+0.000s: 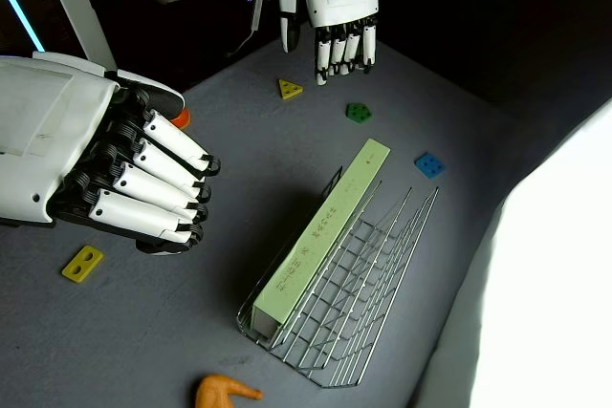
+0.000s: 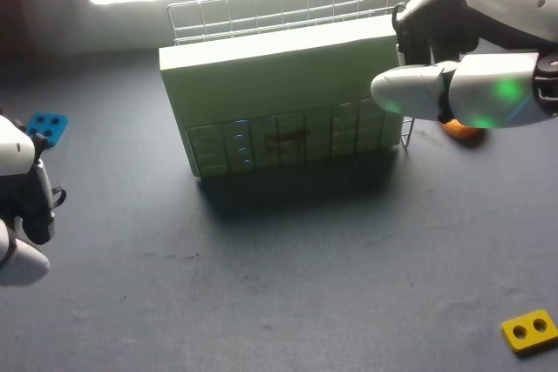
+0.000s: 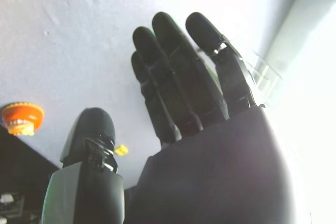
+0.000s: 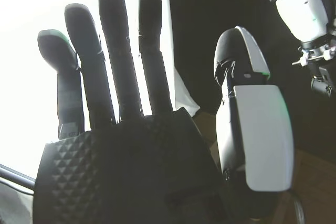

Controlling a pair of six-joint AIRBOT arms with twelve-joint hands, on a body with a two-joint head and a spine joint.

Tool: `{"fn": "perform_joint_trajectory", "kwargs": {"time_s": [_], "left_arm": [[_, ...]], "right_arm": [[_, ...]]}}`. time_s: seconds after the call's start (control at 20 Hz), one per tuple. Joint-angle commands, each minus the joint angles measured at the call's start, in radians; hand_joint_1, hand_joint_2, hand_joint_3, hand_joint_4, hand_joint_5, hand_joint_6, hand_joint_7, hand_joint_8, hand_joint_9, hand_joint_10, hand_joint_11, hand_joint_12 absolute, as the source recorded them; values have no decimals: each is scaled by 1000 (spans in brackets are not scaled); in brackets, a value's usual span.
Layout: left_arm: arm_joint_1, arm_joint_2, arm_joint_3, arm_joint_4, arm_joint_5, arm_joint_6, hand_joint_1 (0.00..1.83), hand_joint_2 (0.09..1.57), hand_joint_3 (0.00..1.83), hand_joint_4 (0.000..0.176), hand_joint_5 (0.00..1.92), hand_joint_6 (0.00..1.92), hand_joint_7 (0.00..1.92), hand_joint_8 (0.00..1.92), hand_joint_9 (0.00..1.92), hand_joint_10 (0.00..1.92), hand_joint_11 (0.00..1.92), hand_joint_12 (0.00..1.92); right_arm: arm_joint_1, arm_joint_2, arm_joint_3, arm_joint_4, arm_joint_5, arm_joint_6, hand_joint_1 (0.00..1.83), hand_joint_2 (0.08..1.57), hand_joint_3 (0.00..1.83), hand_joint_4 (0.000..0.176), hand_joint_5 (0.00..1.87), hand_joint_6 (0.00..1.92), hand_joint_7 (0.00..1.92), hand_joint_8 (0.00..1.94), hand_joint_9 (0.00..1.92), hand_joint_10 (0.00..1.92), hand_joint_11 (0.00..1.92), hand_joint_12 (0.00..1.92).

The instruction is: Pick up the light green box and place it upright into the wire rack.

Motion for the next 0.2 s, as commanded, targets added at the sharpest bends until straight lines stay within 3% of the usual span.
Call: {"fn": "perform_joint_trajectory", "kwargs": {"time_s": [0.0, 0.05, 0.1, 0.15], "left_arm": [[-6, -3, 0, 21, -56, 4, 279, 1375, 0, 0, 960, 1790, 1034, 1736, 900, 1826, 736, 1888], [-6, -3, 0, 21, -56, 4, 239, 1390, 4, 0, 930, 1895, 995, 1861, 894, 1902, 755, 1914], [-6, -3, 0, 21, -56, 4, 231, 1393, 4, 0, 924, 1916, 987, 1886, 892, 1917, 759, 1920], [-6, -3, 0, 21, -56, 4, 223, 1396, 4, 0, 990, 1920, 1046, 1914, 1002, 1920, 939, 1921]], "right_arm": [[7, 5, -6, -19, 81, 1, 107, 1213, 1, 0, 1168, 1885, 1279, 1906, 1261, 1905, 1287, 1921], [7, 5, -6, -19, 81, 0, 104, 1214, 0, 99, 1195, 1914, 1295, 1934, 1291, 1918, 1325, 1921], [7, 5, -6, -19, 80, 0, 104, 1214, 0, 161, 1203, 1920, 1299, 1940, 1299, 1920, 1332, 1921], [7, 5, -6, -19, 80, 0, 133, 1219, 2, 173, 1227, 1921, 1320, 1941, 1313, 1921, 1340, 1921]]}}
